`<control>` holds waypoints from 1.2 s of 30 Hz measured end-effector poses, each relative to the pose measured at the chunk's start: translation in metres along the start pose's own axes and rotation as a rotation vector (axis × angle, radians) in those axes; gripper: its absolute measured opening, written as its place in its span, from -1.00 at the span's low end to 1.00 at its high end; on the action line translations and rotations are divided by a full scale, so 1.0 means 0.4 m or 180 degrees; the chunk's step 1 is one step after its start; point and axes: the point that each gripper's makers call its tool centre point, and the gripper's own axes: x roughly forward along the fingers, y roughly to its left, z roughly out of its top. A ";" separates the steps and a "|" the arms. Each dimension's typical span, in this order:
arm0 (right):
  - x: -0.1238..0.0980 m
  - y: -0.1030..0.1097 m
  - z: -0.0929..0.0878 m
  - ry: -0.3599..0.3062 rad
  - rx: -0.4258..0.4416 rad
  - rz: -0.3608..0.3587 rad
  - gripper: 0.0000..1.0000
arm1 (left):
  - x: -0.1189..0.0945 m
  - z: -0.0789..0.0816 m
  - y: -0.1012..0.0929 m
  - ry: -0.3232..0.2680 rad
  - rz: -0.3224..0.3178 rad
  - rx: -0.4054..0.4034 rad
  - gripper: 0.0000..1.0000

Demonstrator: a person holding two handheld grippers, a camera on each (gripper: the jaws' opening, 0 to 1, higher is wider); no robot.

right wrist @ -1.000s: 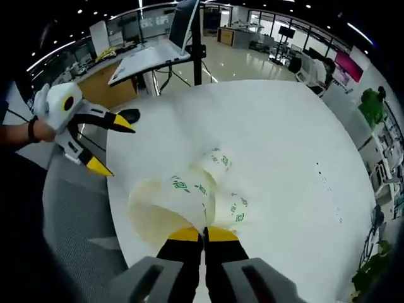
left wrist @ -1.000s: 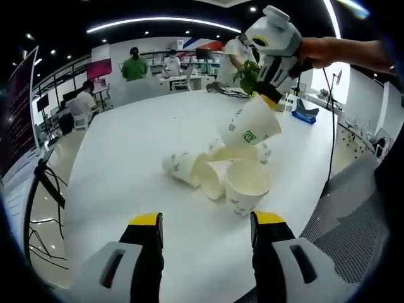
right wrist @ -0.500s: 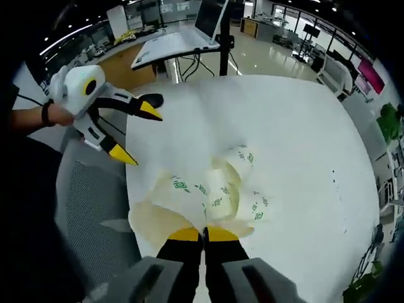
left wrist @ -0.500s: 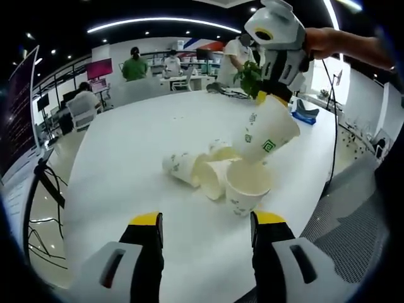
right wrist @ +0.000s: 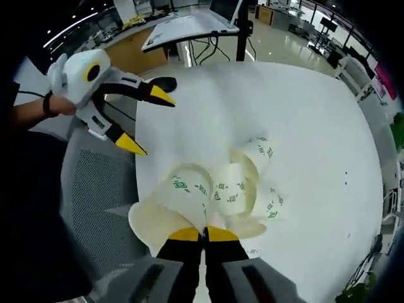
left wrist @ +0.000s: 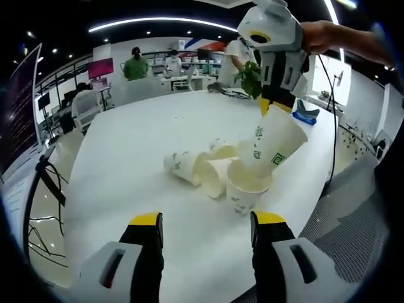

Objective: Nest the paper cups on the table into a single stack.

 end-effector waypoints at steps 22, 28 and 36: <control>0.020 0.010 0.009 0.0284 -0.0043 0.0068 -1.00 | -0.021 0.007 0.003 -0.0018 0.0021 -0.0014 0.09; 0.030 0.007 0.020 0.0315 -0.0060 0.0038 -1.00 | -0.024 -0.002 -0.002 -0.0012 0.0016 -0.0029 0.09; 0.038 0.004 0.021 0.0403 -0.0178 -0.0004 -1.00 | -0.022 -0.011 -0.001 0.0000 0.0018 -0.0051 0.08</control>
